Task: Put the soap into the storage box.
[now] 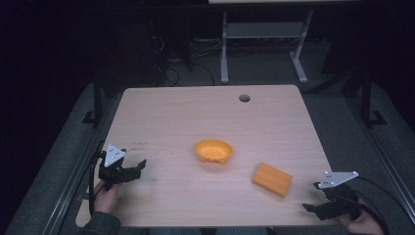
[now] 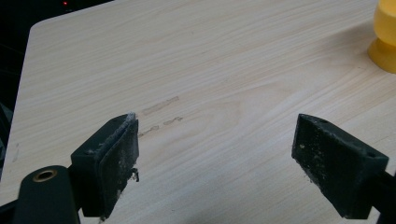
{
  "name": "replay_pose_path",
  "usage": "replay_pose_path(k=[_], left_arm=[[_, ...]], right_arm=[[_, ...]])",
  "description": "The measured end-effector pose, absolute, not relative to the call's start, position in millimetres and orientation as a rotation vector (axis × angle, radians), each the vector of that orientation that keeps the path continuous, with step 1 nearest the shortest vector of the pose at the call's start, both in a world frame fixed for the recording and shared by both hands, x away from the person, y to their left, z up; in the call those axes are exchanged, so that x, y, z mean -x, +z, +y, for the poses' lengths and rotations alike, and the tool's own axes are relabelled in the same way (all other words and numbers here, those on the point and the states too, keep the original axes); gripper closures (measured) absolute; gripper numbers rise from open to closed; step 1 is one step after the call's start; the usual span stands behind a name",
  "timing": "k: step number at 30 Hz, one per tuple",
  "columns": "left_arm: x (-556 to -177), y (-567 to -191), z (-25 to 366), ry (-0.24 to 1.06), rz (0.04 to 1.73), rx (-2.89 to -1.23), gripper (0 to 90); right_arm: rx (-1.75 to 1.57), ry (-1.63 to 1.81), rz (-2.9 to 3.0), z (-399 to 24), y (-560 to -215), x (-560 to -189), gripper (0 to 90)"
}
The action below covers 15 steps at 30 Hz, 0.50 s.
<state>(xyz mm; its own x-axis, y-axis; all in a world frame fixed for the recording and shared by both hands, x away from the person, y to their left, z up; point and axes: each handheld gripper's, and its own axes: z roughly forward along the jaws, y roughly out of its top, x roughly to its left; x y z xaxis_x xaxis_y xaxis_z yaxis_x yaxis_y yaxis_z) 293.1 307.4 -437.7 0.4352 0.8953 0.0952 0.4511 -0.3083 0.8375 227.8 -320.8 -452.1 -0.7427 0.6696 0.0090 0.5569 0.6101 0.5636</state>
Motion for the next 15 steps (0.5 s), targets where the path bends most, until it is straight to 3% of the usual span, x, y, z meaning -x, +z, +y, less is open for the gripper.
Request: replay_pose_path(k=[15], left_arm=[[-292.7,-437.7,306.4,0.741,1.124,-1.941,14.1]], right_arm=[[-0.948,0.795,2.664,-308.8,-439.6,-232.3,15.2]])
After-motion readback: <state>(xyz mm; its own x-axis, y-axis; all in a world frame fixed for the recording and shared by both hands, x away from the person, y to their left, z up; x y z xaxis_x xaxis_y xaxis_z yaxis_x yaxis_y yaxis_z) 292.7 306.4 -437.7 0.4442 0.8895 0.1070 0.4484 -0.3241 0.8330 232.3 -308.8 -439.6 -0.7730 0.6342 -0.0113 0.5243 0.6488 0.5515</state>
